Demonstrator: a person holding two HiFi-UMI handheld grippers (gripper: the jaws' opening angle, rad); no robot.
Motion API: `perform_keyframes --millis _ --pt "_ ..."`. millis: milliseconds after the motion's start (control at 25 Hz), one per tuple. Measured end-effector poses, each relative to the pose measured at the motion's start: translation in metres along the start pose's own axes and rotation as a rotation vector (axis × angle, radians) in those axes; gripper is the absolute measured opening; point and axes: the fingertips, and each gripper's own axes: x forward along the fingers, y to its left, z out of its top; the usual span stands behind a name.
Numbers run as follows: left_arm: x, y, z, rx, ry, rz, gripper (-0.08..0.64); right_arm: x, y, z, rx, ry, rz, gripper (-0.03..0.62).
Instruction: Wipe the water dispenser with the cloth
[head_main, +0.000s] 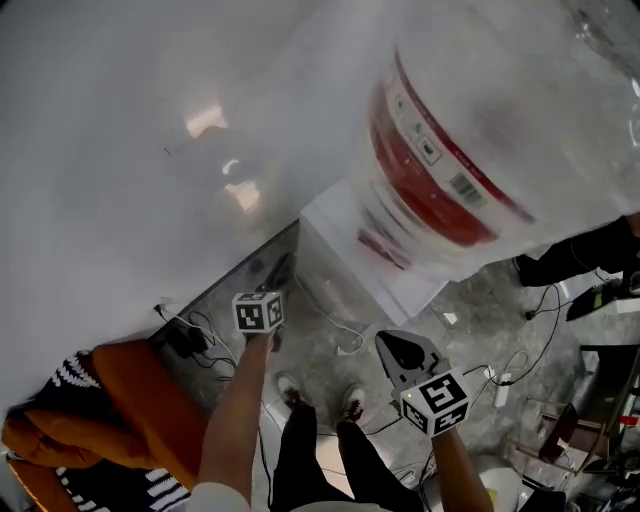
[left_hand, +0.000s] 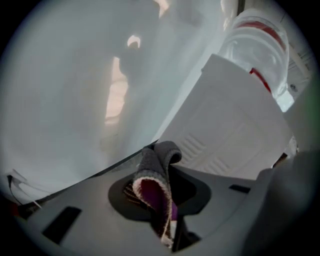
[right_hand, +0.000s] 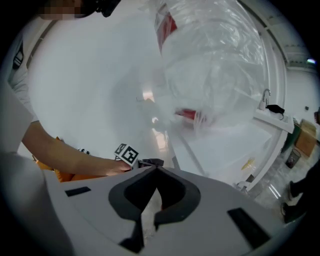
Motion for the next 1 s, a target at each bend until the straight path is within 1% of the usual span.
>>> perform_keyframes --millis 80,160,280,320,360,440,600,680,760,840,880,1000 --pt "0.025 0.011 -0.016 -0.035 0.015 0.013 0.071 -0.002 0.002 -0.018 0.010 0.010 0.014 0.015" --pt "0.048 0.023 -0.030 -0.099 0.008 0.024 0.071 -0.003 -0.003 -0.036 0.023 0.019 0.013 0.015" --pt "0.080 0.034 -0.043 -0.271 -0.049 -0.010 0.071 -0.004 -0.026 -0.061 0.044 0.038 -0.023 0.015" --pt "0.087 0.037 -0.045 -0.311 -0.072 -0.015 0.071 -0.004 -0.034 -0.068 0.056 0.042 -0.036 0.015" --pt "0.093 0.039 -0.047 -0.326 -0.089 -0.014 0.071 -0.005 -0.041 -0.074 0.070 0.046 -0.049 0.015" --pt "0.101 0.039 -0.047 -0.317 -0.112 -0.021 0.071 -0.008 -0.054 -0.087 0.091 0.056 -0.075 0.015" --pt "0.117 0.025 -0.036 -0.338 -0.164 -0.109 0.071 -0.016 -0.076 -0.106 0.118 0.065 -0.115 0.015" --pt "0.120 0.011 -0.036 -0.331 -0.173 -0.132 0.071 -0.021 -0.083 -0.114 0.131 0.075 -0.126 0.015" --pt "0.121 -0.003 -0.038 -0.357 -0.188 -0.159 0.071 -0.025 -0.087 -0.119 0.151 0.080 -0.134 0.015" --pt "0.117 -0.020 -0.048 -0.408 -0.200 -0.201 0.071 -0.028 -0.087 -0.124 0.165 0.079 -0.127 0.015" --pt "0.114 -0.029 -0.055 -0.420 -0.198 -0.219 0.071 -0.029 -0.087 -0.126 0.167 0.078 -0.122 0.015" --pt "0.111 -0.059 -0.086 -0.415 -0.163 -0.245 0.071 -0.034 -0.088 -0.131 0.181 0.073 -0.110 0.015"
